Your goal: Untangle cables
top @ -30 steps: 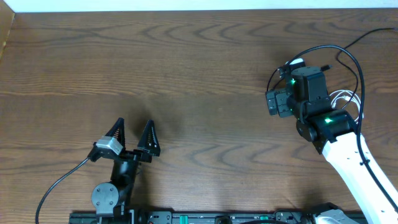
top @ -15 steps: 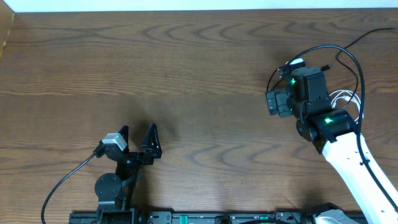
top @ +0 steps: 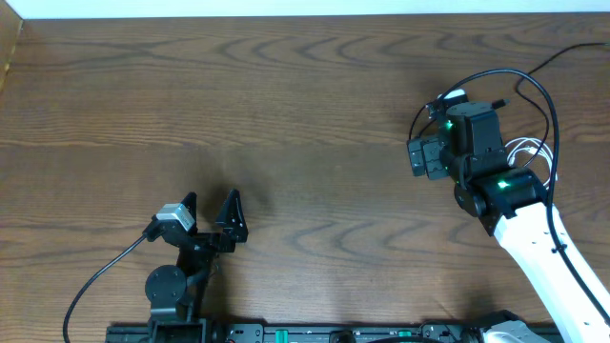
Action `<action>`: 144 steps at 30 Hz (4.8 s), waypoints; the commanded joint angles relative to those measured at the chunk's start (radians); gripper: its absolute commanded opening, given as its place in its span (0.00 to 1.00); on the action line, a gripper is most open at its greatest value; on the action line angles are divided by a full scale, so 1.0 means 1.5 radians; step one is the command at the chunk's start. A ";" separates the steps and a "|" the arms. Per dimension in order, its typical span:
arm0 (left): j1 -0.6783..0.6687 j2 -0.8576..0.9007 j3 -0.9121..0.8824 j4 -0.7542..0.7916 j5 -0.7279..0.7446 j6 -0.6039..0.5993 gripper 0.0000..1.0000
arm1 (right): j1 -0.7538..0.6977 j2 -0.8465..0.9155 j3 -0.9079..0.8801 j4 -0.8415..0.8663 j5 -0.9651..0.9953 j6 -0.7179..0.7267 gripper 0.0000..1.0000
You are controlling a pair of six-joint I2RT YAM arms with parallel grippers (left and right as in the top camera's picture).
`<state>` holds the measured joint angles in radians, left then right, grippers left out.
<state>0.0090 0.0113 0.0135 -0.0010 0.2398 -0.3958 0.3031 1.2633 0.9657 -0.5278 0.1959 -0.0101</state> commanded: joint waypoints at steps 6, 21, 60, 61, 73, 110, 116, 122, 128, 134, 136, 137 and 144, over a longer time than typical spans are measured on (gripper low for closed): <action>-0.003 -0.003 -0.006 -0.029 -0.019 0.004 0.99 | -0.002 0.002 0.001 -0.001 -0.001 0.004 0.99; -0.003 0.000 -0.006 -0.045 -0.203 0.101 0.99 | -0.002 0.002 0.001 0.000 -0.001 0.004 0.99; -0.003 0.000 -0.006 -0.045 -0.203 0.121 0.99 | -0.002 0.002 0.001 -0.001 -0.001 0.004 0.99; -0.003 0.000 -0.006 -0.045 -0.203 0.121 0.99 | -0.002 0.002 0.001 0.000 -0.001 0.004 0.99; -0.003 0.000 -0.006 -0.045 -0.203 0.121 0.99 | -0.002 0.002 0.001 0.000 -0.001 0.004 0.99; -0.003 0.000 -0.006 -0.045 -0.203 0.121 0.98 | -0.002 0.002 0.001 0.000 -0.001 0.004 0.99; -0.003 0.000 -0.006 -0.045 -0.203 0.121 0.99 | -0.002 0.002 0.001 0.000 -0.001 0.004 0.99; -0.003 0.000 -0.006 -0.045 -0.203 0.121 0.98 | -0.002 0.002 0.001 -0.001 -0.001 0.004 0.99; -0.003 0.000 -0.006 -0.045 -0.203 0.121 0.99 | -0.002 -0.008 0.001 0.000 -0.001 0.004 0.99; -0.003 0.000 -0.006 -0.045 -0.203 0.121 0.98 | -0.002 -0.023 0.001 0.000 -0.001 0.004 0.99; -0.003 0.000 -0.006 -0.045 -0.203 0.121 0.99 | -0.002 -0.023 0.001 -0.001 0.000 0.004 0.99; -0.003 0.000 -0.006 -0.045 -0.203 0.121 0.99 | -0.002 -0.023 0.001 -0.001 -0.001 0.004 0.99; -0.003 0.000 -0.006 -0.045 -0.203 0.121 0.99 | -0.002 -0.023 0.001 -0.001 -0.001 0.004 0.99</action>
<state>0.0090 0.0113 0.0212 -0.0277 -0.0292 -0.2306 0.3031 1.2434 0.9657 -0.5278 0.1959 -0.0105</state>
